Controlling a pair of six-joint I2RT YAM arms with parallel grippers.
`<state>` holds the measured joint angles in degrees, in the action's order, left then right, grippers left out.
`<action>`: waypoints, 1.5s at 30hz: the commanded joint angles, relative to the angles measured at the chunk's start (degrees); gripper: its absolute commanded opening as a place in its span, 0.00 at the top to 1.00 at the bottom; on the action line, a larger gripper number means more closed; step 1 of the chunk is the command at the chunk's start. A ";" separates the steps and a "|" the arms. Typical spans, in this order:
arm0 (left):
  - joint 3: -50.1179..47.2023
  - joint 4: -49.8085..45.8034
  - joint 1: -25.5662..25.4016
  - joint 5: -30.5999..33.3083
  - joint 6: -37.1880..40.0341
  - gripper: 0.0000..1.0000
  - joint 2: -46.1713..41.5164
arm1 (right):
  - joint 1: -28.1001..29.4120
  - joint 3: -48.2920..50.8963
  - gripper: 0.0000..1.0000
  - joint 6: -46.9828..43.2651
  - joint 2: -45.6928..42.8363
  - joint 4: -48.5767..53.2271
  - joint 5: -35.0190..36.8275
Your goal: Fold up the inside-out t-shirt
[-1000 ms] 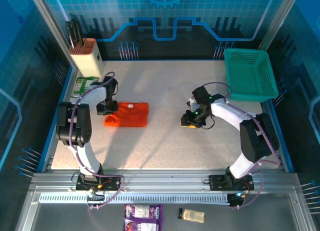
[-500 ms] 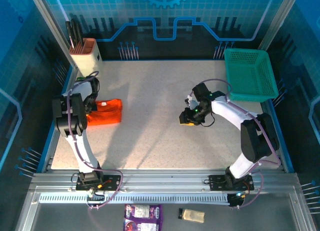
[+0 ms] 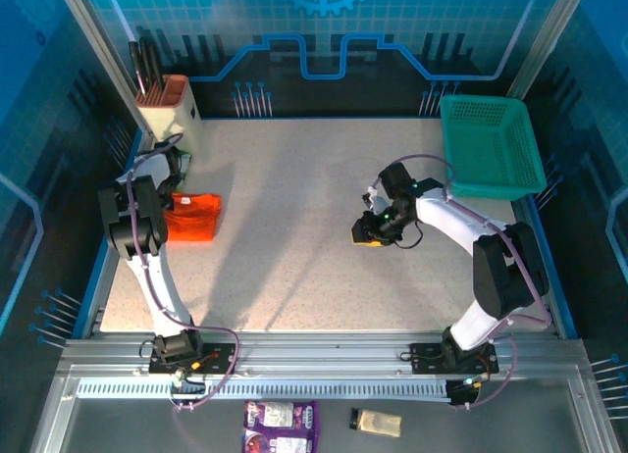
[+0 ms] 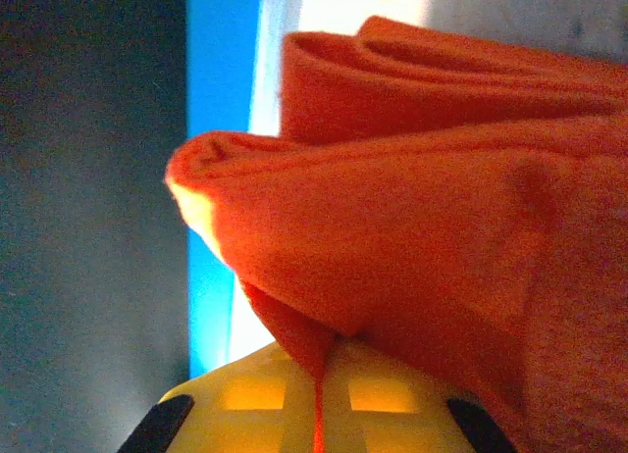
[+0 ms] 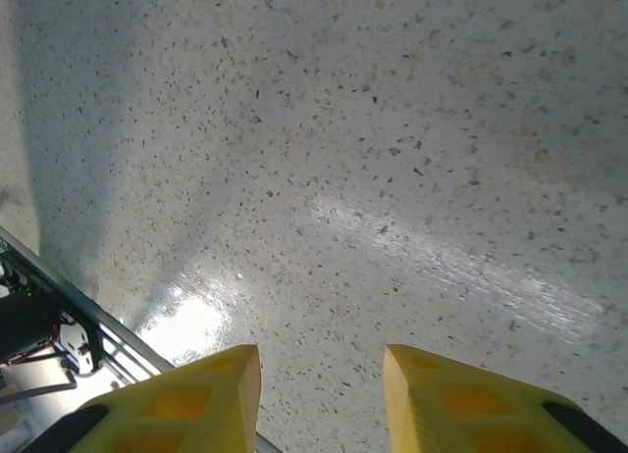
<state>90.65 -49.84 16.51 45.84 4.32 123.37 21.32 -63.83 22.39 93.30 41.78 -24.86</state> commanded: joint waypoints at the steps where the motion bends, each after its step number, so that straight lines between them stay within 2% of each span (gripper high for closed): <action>1: 3.35 1.87 1.44 4.83 3.27 0.92 2.54 | -1.85 1.23 0.61 -0.53 -2.82 1.77 0.20; 6: 5.24 2.10 2.14 5.84 1.04 0.88 3.09 | -2.66 2.65 0.62 -0.05 -5.21 1.22 3.01; 8: 6.75 0.95 2.63 5.11 -0.76 0.83 2.98 | -2.79 3.46 0.61 0.17 -6.69 0.30 5.21; 11: 7.77 0.89 2.63 3.57 -2.13 0.60 1.02 | -2.92 4.91 0.57 -0.23 -9.70 -1.05 11.40; 13: 7.55 1.13 2.43 2.08 -3.02 0.47 -1.31 | -3.36 6.00 0.48 -0.24 -11.74 -1.84 17.68; 15: 6.77 1.18 2.34 0.38 -4.38 0.33 -4.18 | -4.51 7.19 0.31 -0.65 -13.94 -2.91 23.46; 16: 6.42 0.99 2.13 -0.41 -4.98 0.20 -5.40 | -5.21 7.95 0.23 -0.77 -14.79 -3.79 25.48; 17: 6.00 0.53 1.88 -1.23 -5.93 0.10 -6.87 | -6.46 8.56 0.04 -1.11 -15.72 -4.68 27.52; 19: 4.67 0.10 0.61 -2.67 -7.66 0.01 -10.15 | -9.14 9.57 0.00 -1.45 -16.85 -6.04 30.94; 22: 0.45 0.98 -3.27 -7.25 -11.17 0.01 -16.65 | -13.36 10.42 0.00 -2.39 -17.48 -8.58 36.90; 25: -8.78 7.38 -8.61 -11.83 -13.90 0.01 -25.48 | -15.59 14.23 0.00 -5.31 -18.96 -16.95 44.20; 28: -21.28 18.11 -12.71 -20.34 -17.25 0.01 -33.57 | -18.10 21.55 0.00 -8.17 -19.98 -30.57 46.18; 32: -41.56 41.90 -14.81 -27.92 -16.86 0.01 -42.11 | -19.78 32.85 0.00 -12.70 -20.42 -54.18 46.31; 35: -53.26 60.88 -15.02 -31.54 -13.80 0.01 -44.00 | -20.15 40.25 0.00 -15.40 -18.06 -74.35 45.77; 38: -60.06 74.90 -15.02 -36.09 -11.40 0.01 -42.50 | -20.44 42.82 0.00 -14.89 -15.58 -84.63 41.00; 40: -60.23 77.34 -15.02 -37.76 -10.57 0.01 -41.32 | -20.15 44.05 0.00 -16.21 -12.19 -91.51 38.21; 45: -61.48 87.15 -14.67 -43.05 -6.60 0.01 -36.97 | -17.86 46.37 0.00 -20.05 -4.09 -104.52 36.99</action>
<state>29.69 24.45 1.54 8.71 -5.72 84.29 2.61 -19.00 5.54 85.95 -47.72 14.00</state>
